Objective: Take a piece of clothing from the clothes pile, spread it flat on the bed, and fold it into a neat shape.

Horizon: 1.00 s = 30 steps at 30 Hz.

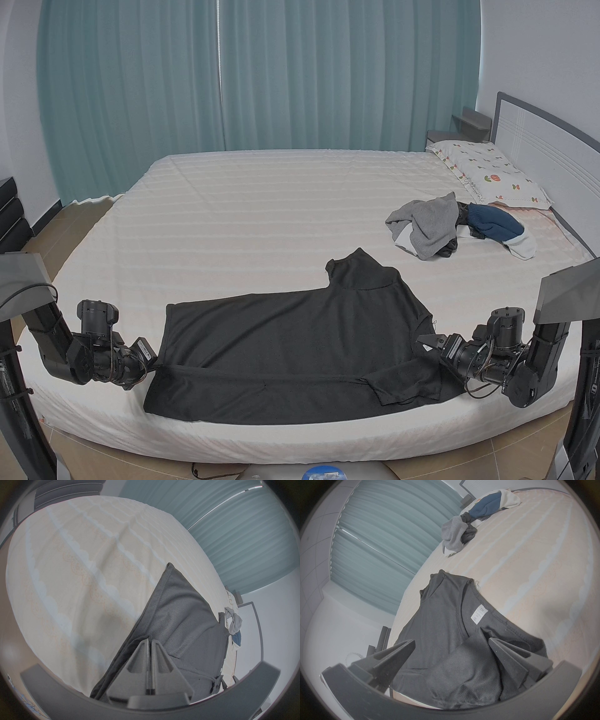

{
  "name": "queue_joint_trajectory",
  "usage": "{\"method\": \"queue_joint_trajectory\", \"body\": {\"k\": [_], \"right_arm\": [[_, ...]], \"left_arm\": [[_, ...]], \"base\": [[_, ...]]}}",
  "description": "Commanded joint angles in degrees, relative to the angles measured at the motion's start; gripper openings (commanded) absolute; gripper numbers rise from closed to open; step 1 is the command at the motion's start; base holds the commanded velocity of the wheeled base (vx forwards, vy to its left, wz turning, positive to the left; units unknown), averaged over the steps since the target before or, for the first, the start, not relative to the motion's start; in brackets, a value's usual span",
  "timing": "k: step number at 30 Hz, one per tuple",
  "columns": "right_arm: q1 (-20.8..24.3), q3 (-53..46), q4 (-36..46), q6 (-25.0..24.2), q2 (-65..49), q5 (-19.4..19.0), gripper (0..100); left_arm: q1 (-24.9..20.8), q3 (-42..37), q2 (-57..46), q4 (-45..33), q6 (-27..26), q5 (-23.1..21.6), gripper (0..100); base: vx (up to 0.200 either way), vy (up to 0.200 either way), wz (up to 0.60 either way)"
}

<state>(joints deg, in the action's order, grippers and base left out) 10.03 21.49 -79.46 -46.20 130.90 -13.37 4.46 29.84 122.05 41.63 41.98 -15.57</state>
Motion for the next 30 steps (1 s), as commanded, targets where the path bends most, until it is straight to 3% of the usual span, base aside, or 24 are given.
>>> {"method": "queue_joint_trajectory", "body": {"k": [1,12,13,30], "right_arm": [[-0.01,0.13,-0.26,0.24,2.08,0.01,100],[-0.36,0.92,-2.19,0.67,4.54,-0.16,100],[-0.36,1.01,-2.19,0.67,4.54,-0.16,0],[-2.21,1.89,-4.74,0.24,3.57,0.63,0]], "left_arm": [[0.02,0.04,0.12,0.03,0.03,0.01,0],[0.02,0.13,0.12,-0.06,0.03,0.01,0],[0.02,0.13,0.12,-0.06,0.03,0.01,0],[0.55,-0.22,0.03,-0.15,0.2,0.1,0]], "base": [[0.0,0.0,0.0],[0.0,0.0,0.0],[0.0,0.0,0.0],[0.0,0.0,0.0]]}}
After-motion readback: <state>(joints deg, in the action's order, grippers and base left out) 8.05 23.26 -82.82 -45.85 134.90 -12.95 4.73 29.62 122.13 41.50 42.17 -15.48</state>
